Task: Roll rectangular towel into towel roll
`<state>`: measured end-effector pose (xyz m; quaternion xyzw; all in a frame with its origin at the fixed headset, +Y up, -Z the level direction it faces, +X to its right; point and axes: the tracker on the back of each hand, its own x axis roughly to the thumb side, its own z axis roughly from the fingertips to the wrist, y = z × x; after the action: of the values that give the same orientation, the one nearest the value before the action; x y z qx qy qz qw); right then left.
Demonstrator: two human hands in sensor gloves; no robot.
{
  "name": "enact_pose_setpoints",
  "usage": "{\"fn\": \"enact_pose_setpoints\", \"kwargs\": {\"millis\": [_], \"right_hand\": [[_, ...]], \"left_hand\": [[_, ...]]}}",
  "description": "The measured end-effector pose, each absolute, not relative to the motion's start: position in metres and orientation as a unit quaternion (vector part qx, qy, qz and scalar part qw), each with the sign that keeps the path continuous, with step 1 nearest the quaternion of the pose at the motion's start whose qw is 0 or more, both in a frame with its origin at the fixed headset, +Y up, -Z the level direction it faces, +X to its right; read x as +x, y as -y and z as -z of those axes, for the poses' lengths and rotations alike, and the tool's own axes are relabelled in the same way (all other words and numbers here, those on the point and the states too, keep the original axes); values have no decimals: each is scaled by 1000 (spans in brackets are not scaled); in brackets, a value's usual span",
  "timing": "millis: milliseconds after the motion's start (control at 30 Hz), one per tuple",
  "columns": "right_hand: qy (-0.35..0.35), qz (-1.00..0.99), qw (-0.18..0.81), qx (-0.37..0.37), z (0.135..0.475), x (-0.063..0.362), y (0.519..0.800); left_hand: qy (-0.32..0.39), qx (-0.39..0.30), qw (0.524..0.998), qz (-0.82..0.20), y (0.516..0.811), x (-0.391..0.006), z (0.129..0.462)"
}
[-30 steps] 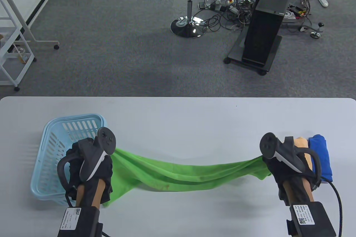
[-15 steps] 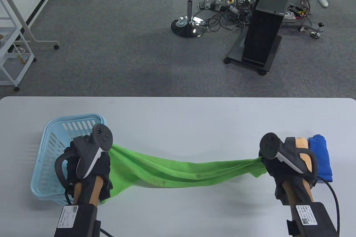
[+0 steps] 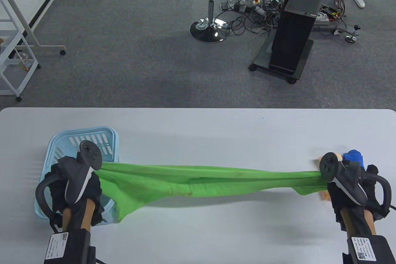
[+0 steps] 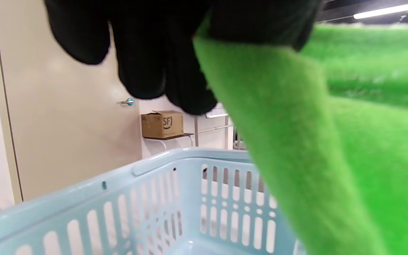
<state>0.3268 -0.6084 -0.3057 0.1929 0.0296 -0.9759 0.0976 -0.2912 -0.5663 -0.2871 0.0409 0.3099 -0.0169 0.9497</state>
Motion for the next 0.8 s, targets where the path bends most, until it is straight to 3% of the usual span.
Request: {"fn": "enact_pose_setpoints", "kwargs": {"millis": [67, 133, 367, 600, 700, 800], "right_hand": [[-41, 976, 75, 198, 305, 331, 605], [0, 978, 53, 202, 307, 331, 604], [32, 982, -24, 183, 313, 306, 597], [0, 982, -127, 140, 322, 281, 583], [-35, 984, -112, 135, 324, 276, 576], [-38, 989, -38, 137, 329, 278, 571]], "left_hand": [[-310, 34, 950, 9, 571, -294, 286], [-298, 40, 953, 17, 571, -290, 286], [-257, 35, 965, -33, 563, -262, 293], [-192, 18, 981, -27, 556, -216, 303], [-176, -21, 984, -24, 552, -201, 310], [-171, -7, 985, -23, 544, -192, 317]]}}
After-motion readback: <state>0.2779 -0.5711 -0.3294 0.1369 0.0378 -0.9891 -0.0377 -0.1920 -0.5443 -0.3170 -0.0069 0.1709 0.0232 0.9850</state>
